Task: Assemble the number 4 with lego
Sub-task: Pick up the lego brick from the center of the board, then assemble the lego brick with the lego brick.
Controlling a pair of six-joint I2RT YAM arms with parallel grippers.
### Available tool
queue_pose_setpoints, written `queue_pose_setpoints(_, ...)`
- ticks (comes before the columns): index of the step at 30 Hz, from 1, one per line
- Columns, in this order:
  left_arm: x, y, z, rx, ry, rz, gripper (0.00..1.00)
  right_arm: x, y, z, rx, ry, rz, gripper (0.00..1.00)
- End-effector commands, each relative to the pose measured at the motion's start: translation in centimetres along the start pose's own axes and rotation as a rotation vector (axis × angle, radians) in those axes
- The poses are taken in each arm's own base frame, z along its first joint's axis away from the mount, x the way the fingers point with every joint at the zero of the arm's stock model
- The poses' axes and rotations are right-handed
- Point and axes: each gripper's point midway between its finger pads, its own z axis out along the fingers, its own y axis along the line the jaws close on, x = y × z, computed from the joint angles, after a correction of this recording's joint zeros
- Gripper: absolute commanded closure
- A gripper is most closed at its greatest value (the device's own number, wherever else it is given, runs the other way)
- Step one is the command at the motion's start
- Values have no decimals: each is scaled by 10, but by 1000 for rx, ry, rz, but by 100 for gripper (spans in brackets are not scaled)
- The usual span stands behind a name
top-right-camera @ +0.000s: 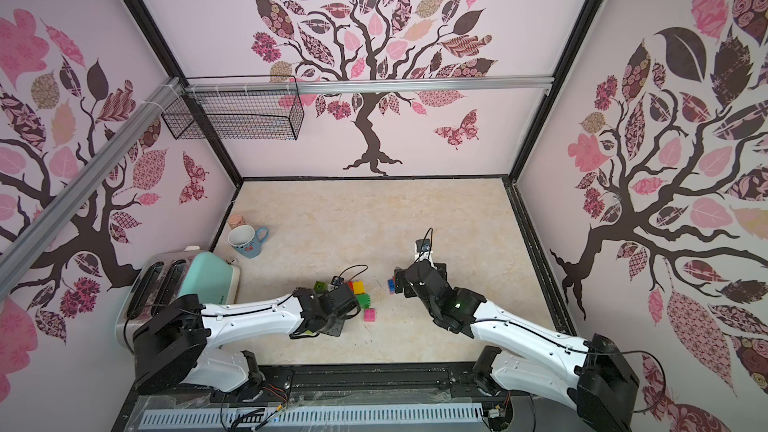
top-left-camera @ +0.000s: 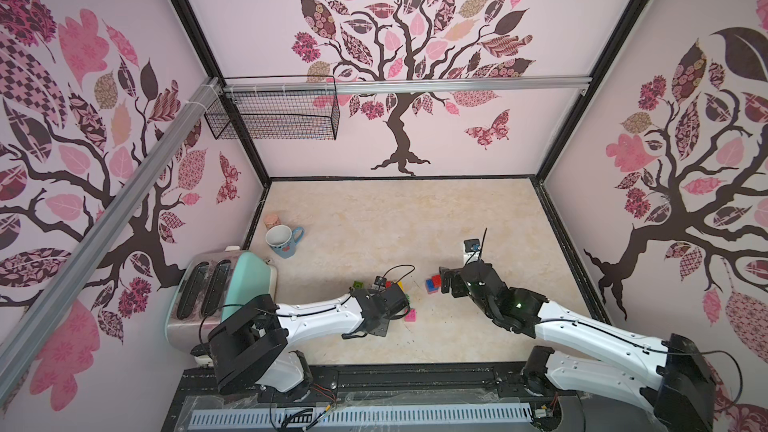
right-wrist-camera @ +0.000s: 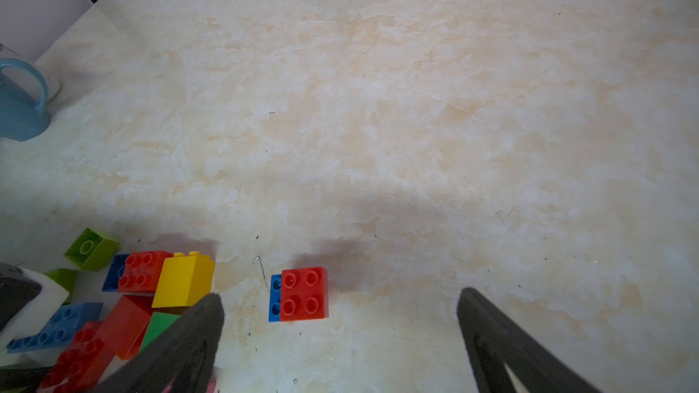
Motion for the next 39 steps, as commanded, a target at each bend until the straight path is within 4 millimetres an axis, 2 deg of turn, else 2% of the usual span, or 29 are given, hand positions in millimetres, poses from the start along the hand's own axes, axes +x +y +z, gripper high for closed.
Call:
queue_pose_setpoints(1, -30, -22, -36, 108, -80, 122, 100, -7, -2, -6, -28, -34, -4, 1)
queue_pose_setpoints(6, -60, -42, -77, 248, -260, 253, 100, -16, -20, -9, -12, -52, 54, 1)
queue_pose_setpoints(9, -77, -43, -95, 267, -417, 341, 100, -16, -31, -8, 12, -54, 63, 1)
queue_pose_setpoints(11, -89, -35, -108, 227, -503, 349, 100, -14, -33, -7, 15, -52, 40, 1)
queue_pose_setpoints(14, -102, -35, -122, 208, -570, 402, 100, -9, -20, -5, -49, -18, -8, 1)
queue_pose_setpoints(17, -117, -28, -123, 136, -555, 327, 100, -5, -13, -1, -98, 27, 9, 1)
queue_pose_setpoints(19, -121, -34, -122, 140, -533, 356, 100, -4, -7, 1, -145, 58, 14, 1)
queue_pose_setpoints(23, -126, -55, -109, 169, -555, 532, 100, -2, -2, 7, -208, 121, 4, 1)
queue_pose_setpoints(26, -117, -73, -90, 205, -469, 773, 100, 2, 0, 12, -298, 183, 84, 2)
queue_pose_setpoints(28, -113, -74, -78, 183, -411, 897, 100, 1, 2, 13, -348, 199, 135, 4)
queue_pose_setpoints(32, -120, -81, -73, 347, -368, 923, 100, 1, 10, 12, -414, 209, 156, 6)
queue_pose_setpoints(34, -120, -86, -73, 408, -327, 951, 100, 3, 12, 12, -430, 217, 175, 9)
queue_pose_setpoints(36, -124, -87, -68, 396, -304, 966, 100, 4, 14, 11, -462, 217, 208, 20)
queue_pose_setpoints(39, -128, -91, -59, 404, -274, 982, 100, 5, 22, 8, -552, 221, 261, 30)
